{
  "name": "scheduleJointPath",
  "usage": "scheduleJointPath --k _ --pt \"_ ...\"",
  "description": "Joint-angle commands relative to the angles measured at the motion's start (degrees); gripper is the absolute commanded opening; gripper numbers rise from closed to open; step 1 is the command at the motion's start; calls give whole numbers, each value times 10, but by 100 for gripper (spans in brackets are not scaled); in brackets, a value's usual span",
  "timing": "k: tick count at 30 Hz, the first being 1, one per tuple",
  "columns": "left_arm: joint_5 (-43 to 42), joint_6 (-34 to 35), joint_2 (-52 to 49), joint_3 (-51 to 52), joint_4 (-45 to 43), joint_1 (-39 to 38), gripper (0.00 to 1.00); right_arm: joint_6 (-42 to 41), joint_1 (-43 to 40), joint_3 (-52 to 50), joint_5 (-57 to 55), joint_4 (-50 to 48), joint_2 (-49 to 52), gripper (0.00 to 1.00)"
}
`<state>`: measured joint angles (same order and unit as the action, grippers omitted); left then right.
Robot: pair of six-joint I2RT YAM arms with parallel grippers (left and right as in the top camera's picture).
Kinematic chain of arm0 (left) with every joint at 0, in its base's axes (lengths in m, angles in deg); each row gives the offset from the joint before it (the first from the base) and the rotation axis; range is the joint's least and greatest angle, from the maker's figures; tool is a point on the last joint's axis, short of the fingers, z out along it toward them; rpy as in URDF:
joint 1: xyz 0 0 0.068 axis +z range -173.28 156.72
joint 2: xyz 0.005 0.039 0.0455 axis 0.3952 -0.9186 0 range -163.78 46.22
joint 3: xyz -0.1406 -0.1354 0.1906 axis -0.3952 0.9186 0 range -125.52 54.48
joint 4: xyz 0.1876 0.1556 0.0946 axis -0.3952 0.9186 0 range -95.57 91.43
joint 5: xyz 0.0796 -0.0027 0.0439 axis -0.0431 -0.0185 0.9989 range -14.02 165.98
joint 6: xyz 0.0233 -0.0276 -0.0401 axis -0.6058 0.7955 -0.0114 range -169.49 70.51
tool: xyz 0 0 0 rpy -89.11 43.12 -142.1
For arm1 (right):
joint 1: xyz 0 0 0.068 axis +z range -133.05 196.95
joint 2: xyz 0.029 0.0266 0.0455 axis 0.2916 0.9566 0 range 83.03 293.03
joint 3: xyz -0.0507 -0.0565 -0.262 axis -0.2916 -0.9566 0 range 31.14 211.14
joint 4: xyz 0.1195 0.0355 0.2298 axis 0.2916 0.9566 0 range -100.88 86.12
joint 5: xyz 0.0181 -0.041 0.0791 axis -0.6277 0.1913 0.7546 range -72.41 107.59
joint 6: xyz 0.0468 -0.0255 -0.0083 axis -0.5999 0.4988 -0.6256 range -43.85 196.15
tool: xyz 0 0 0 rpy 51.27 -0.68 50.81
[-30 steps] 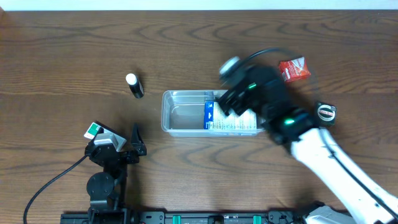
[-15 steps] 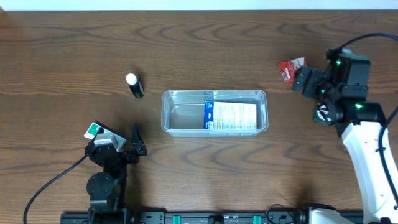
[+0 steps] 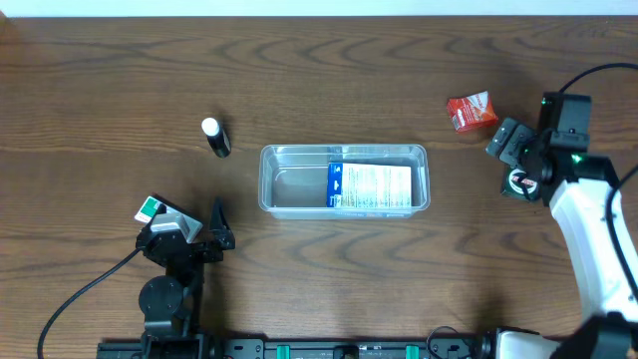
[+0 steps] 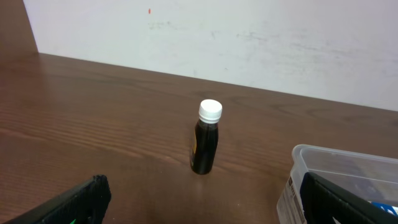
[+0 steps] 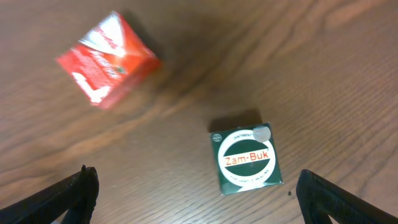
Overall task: Pack container
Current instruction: 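Move the right gripper to the red Panadol box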
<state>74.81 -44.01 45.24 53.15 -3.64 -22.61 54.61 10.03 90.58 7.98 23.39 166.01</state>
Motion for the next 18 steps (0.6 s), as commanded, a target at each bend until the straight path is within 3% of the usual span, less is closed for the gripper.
scheduleJointPath --k 1,10,13,18 --pt "7 -9 -1 11 21 3 98 -13 -17 -3 -12 -6 42 99" --pt "7 -9 -1 11 21 3 98 94 -14 -3 75 -177 90 99" --pt "7 -9 -1 11 21 3 98 174 -8 -2 119 -243 102 99" --pt "7 -9 -1 11 21 3 98 219 -6 24 120 -278 153 99"
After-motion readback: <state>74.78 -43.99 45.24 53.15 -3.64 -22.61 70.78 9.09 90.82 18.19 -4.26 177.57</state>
